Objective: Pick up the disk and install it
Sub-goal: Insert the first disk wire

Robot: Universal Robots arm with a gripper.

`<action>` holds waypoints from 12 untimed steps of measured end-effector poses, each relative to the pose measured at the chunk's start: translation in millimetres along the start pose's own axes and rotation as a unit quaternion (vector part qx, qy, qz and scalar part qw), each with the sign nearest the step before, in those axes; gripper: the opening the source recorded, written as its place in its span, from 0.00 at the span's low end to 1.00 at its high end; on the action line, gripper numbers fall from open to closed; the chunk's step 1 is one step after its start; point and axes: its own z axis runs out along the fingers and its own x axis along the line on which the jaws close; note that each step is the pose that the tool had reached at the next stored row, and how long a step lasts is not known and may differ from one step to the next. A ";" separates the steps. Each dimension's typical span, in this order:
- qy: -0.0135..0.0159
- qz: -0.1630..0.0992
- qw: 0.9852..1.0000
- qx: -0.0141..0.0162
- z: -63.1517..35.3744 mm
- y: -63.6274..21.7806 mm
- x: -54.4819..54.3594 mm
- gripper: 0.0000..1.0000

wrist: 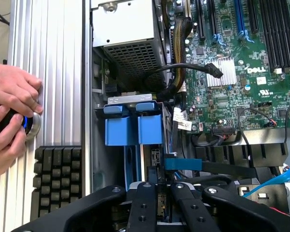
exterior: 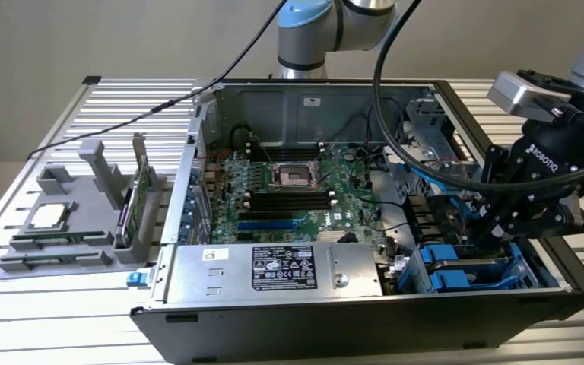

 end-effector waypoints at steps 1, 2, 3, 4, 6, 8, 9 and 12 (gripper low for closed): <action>0.000 0.000 1.000 0.000 0.0 0.0 0.0 0.17; 0.000 0.000 1.000 0.000 0.0 0.0 0.0 0.17; 0.000 0.000 1.000 0.000 0.1 0.0 -0.1 0.17; 0.000 0.000 1.000 0.000 0.1 -0.1 -0.1 0.17; 0.000 -0.001 1.000 0.000 0.2 -0.1 -0.1 0.17; 0.000 -0.001 1.000 0.001 0.3 -0.1 0.0 0.17; 0.000 -0.001 1.000 0.001 0.4 -0.1 -0.1 0.17; 0.000 -0.001 1.000 0.001 0.8 -0.2 -0.1 0.17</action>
